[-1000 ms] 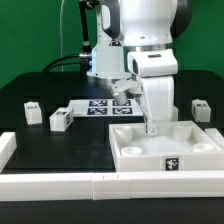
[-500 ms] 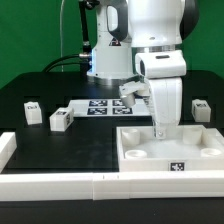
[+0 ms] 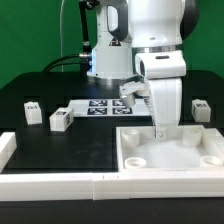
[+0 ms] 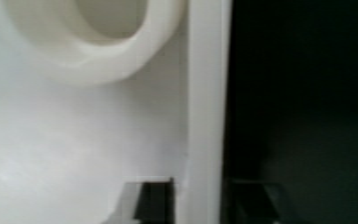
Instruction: Assemble one leg
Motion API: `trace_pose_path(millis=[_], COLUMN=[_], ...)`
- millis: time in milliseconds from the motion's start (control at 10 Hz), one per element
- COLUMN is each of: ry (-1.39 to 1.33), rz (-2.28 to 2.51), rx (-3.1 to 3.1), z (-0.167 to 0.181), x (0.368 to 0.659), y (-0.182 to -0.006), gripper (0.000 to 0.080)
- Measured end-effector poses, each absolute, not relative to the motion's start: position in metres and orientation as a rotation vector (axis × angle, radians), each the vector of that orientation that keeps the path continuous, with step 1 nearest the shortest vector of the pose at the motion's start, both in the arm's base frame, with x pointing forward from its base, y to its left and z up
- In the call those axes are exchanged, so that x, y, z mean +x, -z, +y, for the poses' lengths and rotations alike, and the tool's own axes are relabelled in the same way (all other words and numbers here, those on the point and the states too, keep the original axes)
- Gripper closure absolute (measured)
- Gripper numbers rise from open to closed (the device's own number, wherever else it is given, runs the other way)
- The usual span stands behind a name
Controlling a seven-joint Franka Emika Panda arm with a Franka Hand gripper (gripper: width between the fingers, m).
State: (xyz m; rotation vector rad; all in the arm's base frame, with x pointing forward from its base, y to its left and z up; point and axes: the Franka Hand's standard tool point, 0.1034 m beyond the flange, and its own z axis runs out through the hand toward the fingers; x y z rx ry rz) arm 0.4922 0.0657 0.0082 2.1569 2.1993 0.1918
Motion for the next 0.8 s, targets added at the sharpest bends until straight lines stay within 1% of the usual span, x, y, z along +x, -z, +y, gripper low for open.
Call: trace_pose_path(millis=[200,300,400,500,600,800], ry=[-0.192,-0.192,-0.192,-0.192,-0.192,-0.192], rz=[2.199,2.199,2.199,2.199,2.199,2.199], rx=[2.157,2.157,2.157,2.157,2.157,2.157], z=[0.0657,0.0657,0.0657,0.0656,0.0656,0.0656], x=[0.4922,0.4922,0.4922,0.4922,0.4922,0.4922], y=[-0.0081,-0.0081,-0.0081,-0.0081,-0.0081,-0.0081], gripper=[0.0383,0.0383,0.0217,0.0169,0.0155,0.0151])
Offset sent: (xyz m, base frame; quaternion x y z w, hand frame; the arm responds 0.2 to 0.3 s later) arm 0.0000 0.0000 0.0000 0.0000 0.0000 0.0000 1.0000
